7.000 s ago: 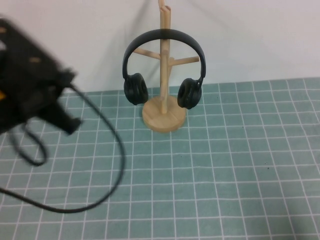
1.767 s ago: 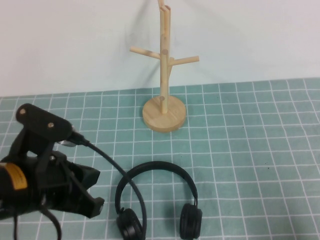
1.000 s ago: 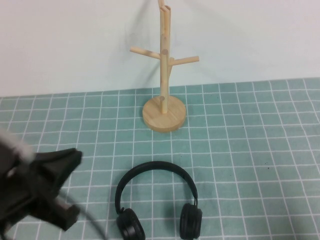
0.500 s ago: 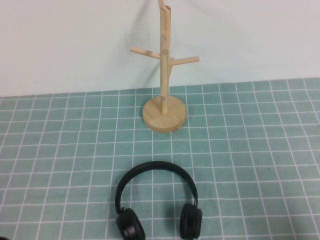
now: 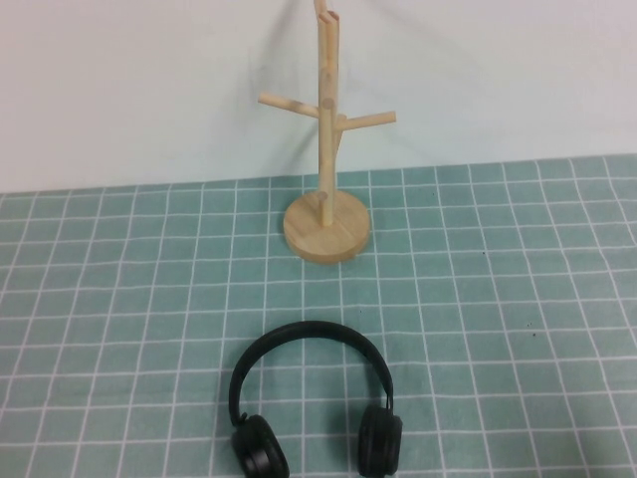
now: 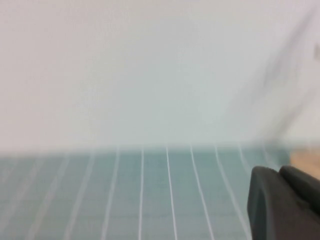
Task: Take out the headphones from the headphone stand
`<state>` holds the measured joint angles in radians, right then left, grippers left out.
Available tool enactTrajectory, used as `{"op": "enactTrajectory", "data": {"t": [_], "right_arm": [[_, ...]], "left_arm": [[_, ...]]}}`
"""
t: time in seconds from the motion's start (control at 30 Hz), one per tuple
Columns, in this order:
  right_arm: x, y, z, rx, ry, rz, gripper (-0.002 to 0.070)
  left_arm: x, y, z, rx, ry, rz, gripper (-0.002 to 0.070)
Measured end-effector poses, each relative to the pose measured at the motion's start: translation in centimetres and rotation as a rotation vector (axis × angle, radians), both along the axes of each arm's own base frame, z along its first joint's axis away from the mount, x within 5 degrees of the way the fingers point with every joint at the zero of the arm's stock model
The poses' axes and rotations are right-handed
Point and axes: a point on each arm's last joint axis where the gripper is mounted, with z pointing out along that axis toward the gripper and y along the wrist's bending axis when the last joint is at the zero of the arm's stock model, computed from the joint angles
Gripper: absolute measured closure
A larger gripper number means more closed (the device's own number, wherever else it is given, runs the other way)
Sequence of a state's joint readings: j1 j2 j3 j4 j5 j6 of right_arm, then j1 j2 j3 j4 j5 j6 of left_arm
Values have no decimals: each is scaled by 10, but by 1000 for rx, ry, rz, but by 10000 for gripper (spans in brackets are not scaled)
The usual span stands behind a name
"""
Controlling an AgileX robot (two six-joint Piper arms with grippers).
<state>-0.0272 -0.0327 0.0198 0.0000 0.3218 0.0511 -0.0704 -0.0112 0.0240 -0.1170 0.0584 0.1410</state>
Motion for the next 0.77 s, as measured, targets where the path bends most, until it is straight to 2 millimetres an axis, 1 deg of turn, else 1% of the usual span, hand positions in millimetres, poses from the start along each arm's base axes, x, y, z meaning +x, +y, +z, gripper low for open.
{"op": "enactTrajectory", "data": {"t": [0.17, 0.23, 0.77], "right_arm": [[0, 0, 0, 0, 0, 0, 684], [0, 0, 0, 0, 0, 0, 684], [0, 0, 0, 0, 0, 0, 684]], "left_arm": [[-2, -2, -20, 21, 222, -25, 678], [-3, -2, -25, 29, 278, -30, 678], [-4, -2, -26, 34, 285, -29, 678]]}}
